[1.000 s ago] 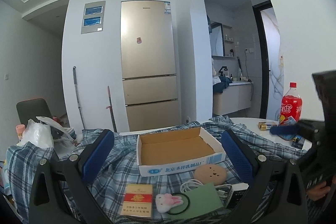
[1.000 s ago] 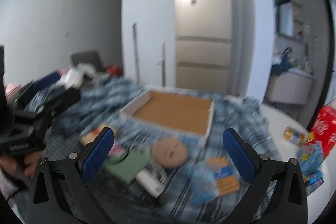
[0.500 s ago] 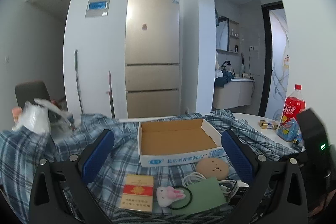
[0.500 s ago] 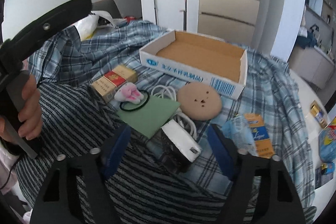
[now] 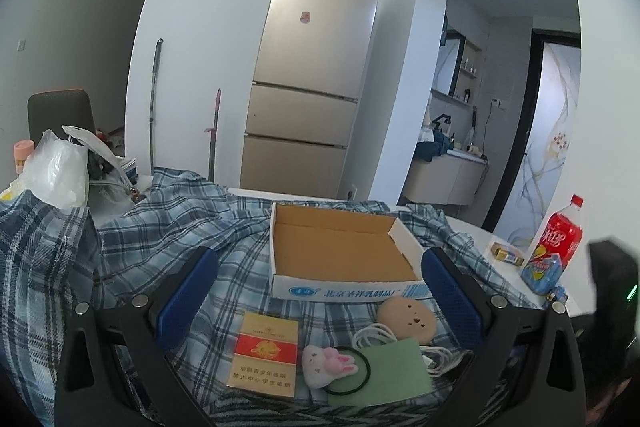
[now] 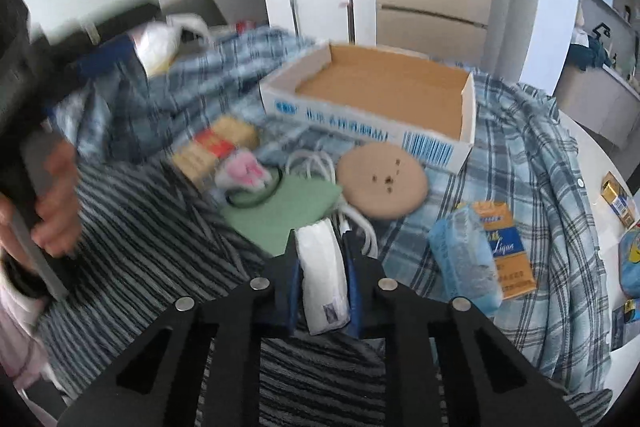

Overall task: Organize soft objects
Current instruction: 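Lower the right gripper onto the small black-and-white box and close, then grasp the pink bunny toy with the left gripper while the right lifts the box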

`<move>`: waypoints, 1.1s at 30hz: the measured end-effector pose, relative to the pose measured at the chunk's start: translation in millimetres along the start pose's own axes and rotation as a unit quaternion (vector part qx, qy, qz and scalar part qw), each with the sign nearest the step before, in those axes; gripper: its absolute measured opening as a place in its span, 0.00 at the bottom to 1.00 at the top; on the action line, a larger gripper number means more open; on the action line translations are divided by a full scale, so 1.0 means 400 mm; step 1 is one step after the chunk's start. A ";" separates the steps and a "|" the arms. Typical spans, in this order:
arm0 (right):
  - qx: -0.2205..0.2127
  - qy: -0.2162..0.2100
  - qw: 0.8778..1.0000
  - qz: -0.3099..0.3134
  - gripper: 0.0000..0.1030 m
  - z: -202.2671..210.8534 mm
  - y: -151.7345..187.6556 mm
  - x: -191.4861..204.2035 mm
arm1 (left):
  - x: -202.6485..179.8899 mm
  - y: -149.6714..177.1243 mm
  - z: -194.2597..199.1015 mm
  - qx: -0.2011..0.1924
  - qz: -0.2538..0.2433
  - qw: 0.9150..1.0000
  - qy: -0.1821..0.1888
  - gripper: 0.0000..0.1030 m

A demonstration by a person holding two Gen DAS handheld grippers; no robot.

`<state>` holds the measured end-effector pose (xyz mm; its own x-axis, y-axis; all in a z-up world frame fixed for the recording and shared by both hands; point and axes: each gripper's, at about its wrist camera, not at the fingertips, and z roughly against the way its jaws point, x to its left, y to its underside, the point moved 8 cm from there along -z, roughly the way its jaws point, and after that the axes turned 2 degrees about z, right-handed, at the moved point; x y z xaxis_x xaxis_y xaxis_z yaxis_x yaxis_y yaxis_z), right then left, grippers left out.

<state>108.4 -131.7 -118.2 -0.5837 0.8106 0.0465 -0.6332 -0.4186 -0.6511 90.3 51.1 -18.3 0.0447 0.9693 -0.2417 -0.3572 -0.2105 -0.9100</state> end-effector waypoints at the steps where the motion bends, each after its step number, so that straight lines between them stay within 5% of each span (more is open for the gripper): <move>1: -0.014 -0.004 1.000 -0.009 0.17 0.015 -0.013 -0.005 | -0.002 0.002 -0.004 0.004 -0.001 1.000 0.000 1.00; 4: -0.080 0.005 0.996 -0.029 0.17 0.071 -0.067 -0.028 | -0.007 0.018 -0.024 0.027 -0.011 1.000 -0.004 1.00; 7: -0.141 0.024 0.989 -0.040 0.17 0.112 -0.112 -0.050 | -0.013 0.059 -0.071 0.091 -0.017 0.996 0.002 0.85; 11: -0.186 0.041 0.980 -0.051 0.17 0.120 -0.128 -0.078 | -0.012 0.143 -0.143 0.200 0.011 0.979 0.040 0.67; 15: -0.185 0.051 0.980 -0.053 0.17 0.099 -0.109 -0.094 | -0.015 0.209 -0.184 0.264 0.030 0.963 0.050 0.53; 31: -0.159 0.027 0.986 -0.044 0.17 0.059 -0.075 -0.082 | -0.008 0.275 -0.232 0.313 0.009 0.950 0.009 0.52; 33: -0.157 0.028 0.986 -0.044 0.17 0.058 -0.075 -0.082 | -0.011 0.277 -0.237 0.313 -0.003 0.950 0.001 0.42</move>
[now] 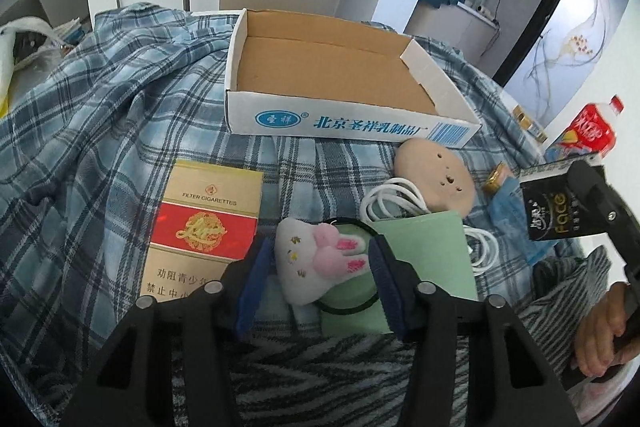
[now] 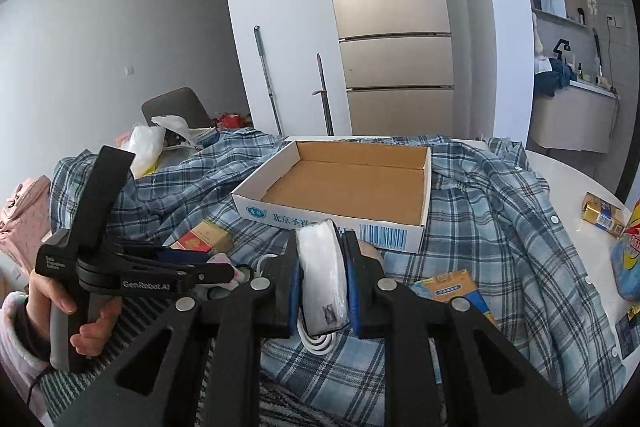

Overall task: Organize soft objects
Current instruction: 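Grasp the pink bunny toy with the left gripper while the right lifts the box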

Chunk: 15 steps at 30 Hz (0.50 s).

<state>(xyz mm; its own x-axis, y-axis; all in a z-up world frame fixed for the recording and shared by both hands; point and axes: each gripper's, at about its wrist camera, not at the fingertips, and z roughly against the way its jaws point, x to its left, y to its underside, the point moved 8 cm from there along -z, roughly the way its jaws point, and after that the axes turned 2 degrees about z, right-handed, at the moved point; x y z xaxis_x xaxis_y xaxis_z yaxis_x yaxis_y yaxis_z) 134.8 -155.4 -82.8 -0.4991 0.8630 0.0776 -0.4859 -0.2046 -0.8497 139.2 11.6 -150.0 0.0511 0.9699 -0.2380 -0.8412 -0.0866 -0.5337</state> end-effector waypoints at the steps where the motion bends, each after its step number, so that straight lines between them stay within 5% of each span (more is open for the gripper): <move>1: 0.001 0.000 1.000 0.000 0.17 -0.001 0.000 0.000 | -0.001 0.003 -0.003 0.001 -0.004 1.000 -0.003 0.27; 5: 0.003 -0.001 1.000 -0.001 0.17 -0.003 0.002 0.002 | -0.018 0.000 0.018 -0.024 -0.019 1.000 0.001 0.23; 9: -0.005 -0.002 1.000 -0.003 0.17 0.003 -0.003 0.001 | -0.051 -0.019 0.088 -0.098 -0.044 0.994 0.016 0.22; 15: -0.032 0.010 0.999 0.002 0.17 0.029 -0.015 0.003 | -0.099 -0.037 0.214 -0.230 -0.086 0.969 0.009 0.22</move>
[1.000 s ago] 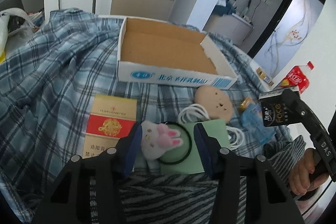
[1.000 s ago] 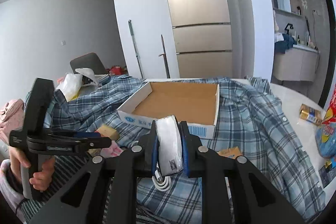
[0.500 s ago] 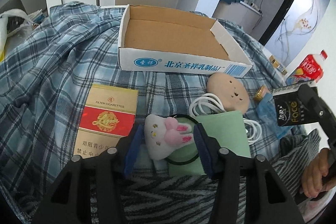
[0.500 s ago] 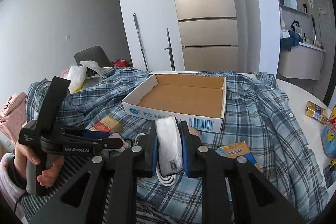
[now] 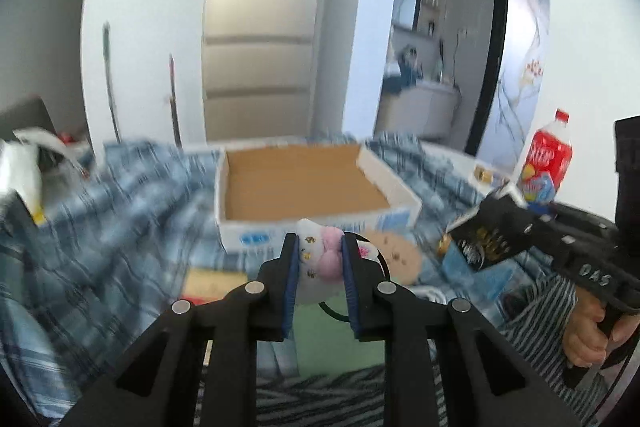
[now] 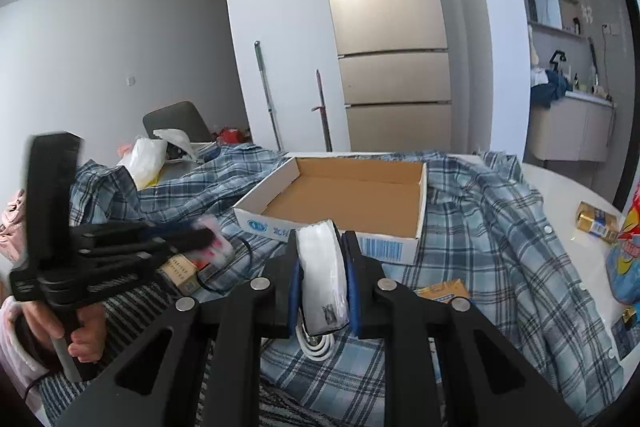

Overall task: Organize soft objects
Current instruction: 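Grasp the pink bunny toy with the left gripper while the right lifts the box, then carry the bunny and the small box over the open cardboard box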

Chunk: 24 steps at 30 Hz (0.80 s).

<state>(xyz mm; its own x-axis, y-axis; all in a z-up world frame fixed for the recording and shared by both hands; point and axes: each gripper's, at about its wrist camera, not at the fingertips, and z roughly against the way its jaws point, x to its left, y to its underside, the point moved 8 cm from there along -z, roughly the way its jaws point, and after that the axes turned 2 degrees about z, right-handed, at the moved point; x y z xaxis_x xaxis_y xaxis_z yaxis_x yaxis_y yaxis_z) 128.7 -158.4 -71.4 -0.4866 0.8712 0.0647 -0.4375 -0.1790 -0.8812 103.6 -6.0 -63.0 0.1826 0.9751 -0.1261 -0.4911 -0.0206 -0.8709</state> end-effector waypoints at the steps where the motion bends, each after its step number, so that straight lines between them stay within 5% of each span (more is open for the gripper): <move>1: 0.001 0.002 1.000 0.000 0.17 -0.002 0.001 0.000 | 0.001 -0.004 0.008 -0.009 0.000 1.000 0.000 0.22; 6: -0.003 0.003 1.000 -0.003 0.17 0.001 -0.004 -0.005 | 0.015 -0.039 0.055 -0.060 0.008 0.998 -0.008 0.22; 14: -0.018 0.024 0.999 -0.015 0.17 0.033 -0.041 -0.020 | -0.031 -0.100 0.143 -0.085 -0.023 0.996 -0.016 0.22; 24: -0.094 0.066 0.993 0.017 0.17 0.101 -0.298 -0.014 | -0.093 -0.339 0.211 -0.185 -0.059 0.979 -0.056 0.22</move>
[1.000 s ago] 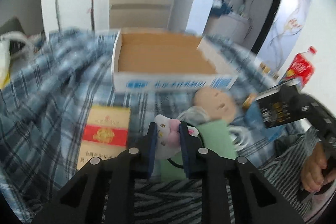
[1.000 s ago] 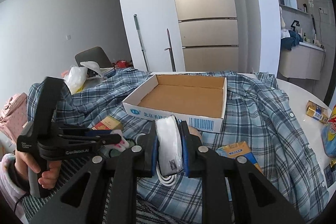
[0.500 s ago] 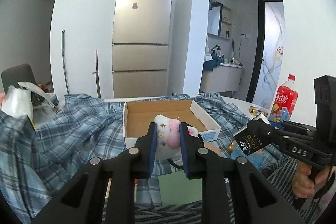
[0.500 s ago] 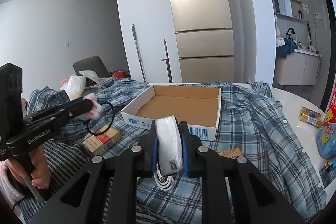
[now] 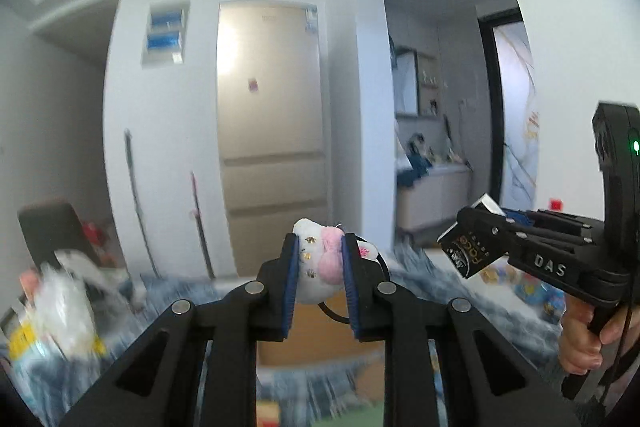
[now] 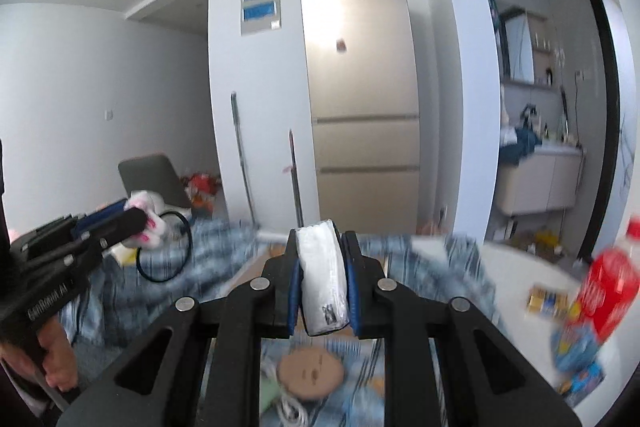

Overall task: Organize soft objects
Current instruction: 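Carry the bunny and the small box over the open cardboard box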

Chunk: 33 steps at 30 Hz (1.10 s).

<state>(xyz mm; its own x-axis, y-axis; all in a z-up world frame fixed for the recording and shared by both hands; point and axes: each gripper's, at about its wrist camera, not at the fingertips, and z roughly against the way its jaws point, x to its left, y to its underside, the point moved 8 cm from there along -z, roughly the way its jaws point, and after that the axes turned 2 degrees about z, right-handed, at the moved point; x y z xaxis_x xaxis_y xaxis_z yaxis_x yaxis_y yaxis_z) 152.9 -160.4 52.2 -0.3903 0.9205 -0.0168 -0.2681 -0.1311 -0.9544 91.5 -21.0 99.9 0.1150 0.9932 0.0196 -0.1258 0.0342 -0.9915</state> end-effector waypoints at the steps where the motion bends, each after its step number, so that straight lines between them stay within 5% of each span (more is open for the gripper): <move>1: -0.012 0.010 1.000 0.000 0.17 -0.006 -0.030 -0.002 | 0.001 -0.017 -0.003 -0.010 -0.001 1.000 -0.005 0.22; 7: -0.045 0.045 0.998 -0.025 0.17 -0.078 -0.146 -0.010 | 0.008 -0.111 -0.074 -0.043 0.011 0.999 -0.019 0.22; 13: -0.028 0.059 0.998 -0.016 0.17 -0.158 -0.117 -0.016 | 0.037 -0.068 -0.188 0.009 0.025 0.999 -0.030 0.22; 16: -0.008 0.085 0.996 -0.006 0.17 -0.197 -0.072 -0.032 | 0.061 0.000 -0.249 0.065 0.028 0.997 -0.036 0.22; 20: 0.052 0.063 0.996 -0.020 0.17 -0.269 0.014 -0.044 | 0.084 0.091 -0.322 0.144 0.041 0.988 -0.031 0.22; 24: 0.087 0.041 0.995 -0.001 0.17 -0.318 0.089 -0.034 | 0.115 0.204 -0.387 0.238 0.064 0.969 -0.032 0.22; 33: 0.238 -0.005 0.970 -0.052 0.17 -0.436 0.276 -0.054 | 0.125 0.357 -0.442 0.302 0.048 0.951 -0.047 0.22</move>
<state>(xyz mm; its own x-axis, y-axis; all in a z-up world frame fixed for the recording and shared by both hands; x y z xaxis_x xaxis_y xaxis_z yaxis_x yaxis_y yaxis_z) 285.4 -130.8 -104.9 -0.3472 0.9347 0.0768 -0.6815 -0.1952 -0.7053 253.7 13.7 -63.4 -0.0108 0.9996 -0.0270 -0.6776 -0.0272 -0.7350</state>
